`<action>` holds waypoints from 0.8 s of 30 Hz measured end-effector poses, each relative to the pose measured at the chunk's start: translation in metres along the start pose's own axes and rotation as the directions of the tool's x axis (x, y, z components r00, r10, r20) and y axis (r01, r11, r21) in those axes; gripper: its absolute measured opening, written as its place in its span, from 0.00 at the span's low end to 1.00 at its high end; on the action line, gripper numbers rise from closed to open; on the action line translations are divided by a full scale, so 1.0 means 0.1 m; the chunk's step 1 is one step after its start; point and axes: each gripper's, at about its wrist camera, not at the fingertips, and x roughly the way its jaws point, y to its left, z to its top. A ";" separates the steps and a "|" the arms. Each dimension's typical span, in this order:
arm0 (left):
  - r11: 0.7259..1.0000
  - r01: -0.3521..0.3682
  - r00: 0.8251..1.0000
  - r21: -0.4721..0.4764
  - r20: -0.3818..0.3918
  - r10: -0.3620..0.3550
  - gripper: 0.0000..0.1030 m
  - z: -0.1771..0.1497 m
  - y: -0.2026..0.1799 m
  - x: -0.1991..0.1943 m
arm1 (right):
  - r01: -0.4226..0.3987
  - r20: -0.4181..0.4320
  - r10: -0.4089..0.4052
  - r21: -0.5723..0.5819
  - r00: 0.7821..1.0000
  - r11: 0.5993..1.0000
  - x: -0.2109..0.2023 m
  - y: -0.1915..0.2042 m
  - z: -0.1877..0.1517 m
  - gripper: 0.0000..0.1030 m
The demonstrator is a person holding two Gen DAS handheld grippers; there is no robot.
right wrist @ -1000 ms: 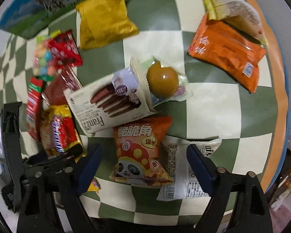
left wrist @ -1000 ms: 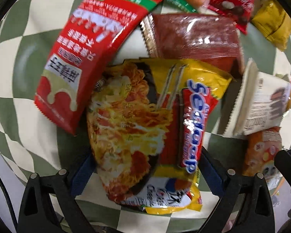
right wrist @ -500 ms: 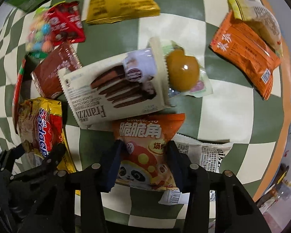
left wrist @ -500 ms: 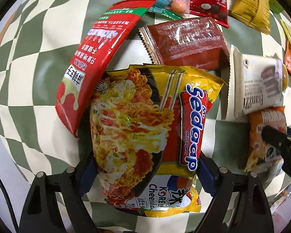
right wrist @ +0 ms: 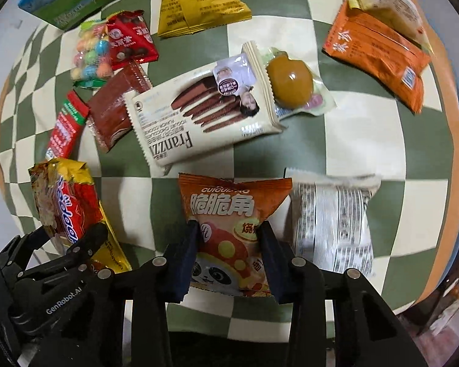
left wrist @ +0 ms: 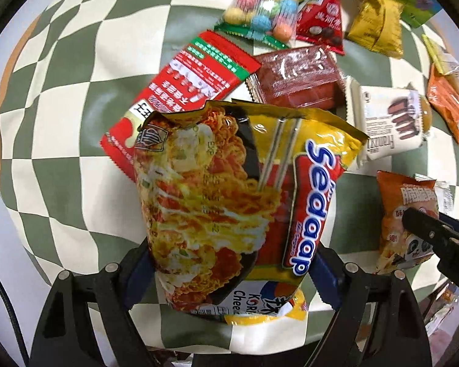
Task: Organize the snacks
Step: 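Carry both packs into the cardboard box and open both tools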
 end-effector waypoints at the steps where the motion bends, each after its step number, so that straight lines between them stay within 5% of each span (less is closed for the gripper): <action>1: 1.000 0.005 1.000 0.003 0.003 -0.005 0.84 -0.01 0.00 -0.04 | -0.012 0.008 0.012 0.007 1.000 1.000 -0.03 0.01 -0.06 0.40; 10: 0.995 0.090 0.993 0.042 0.074 -0.093 0.84 0.06 0.12 -0.50 | -0.113 0.147 0.104 0.055 0.984 0.992 -0.66 -0.05 -0.20 0.40; 14: 0.987 0.150 0.974 0.057 0.163 -0.157 0.84 0.21 0.20 -0.97 | -0.160 0.240 0.143 0.051 0.960 0.986 -1.19 -0.22 0.08 0.40; 19: 0.976 0.206 0.943 0.069 0.253 -0.217 0.84 0.80 0.25 -1.75 | -0.207 0.363 0.187 0.017 0.913 0.978 -1.93 -0.25 0.42 0.40; 24: 0.978 0.194 0.931 0.071 0.300 -0.206 0.84 1.71 0.06 -2.10 | -0.212 0.447 0.200 -0.024 0.872 0.977 -2.35 -0.19 1.00 0.40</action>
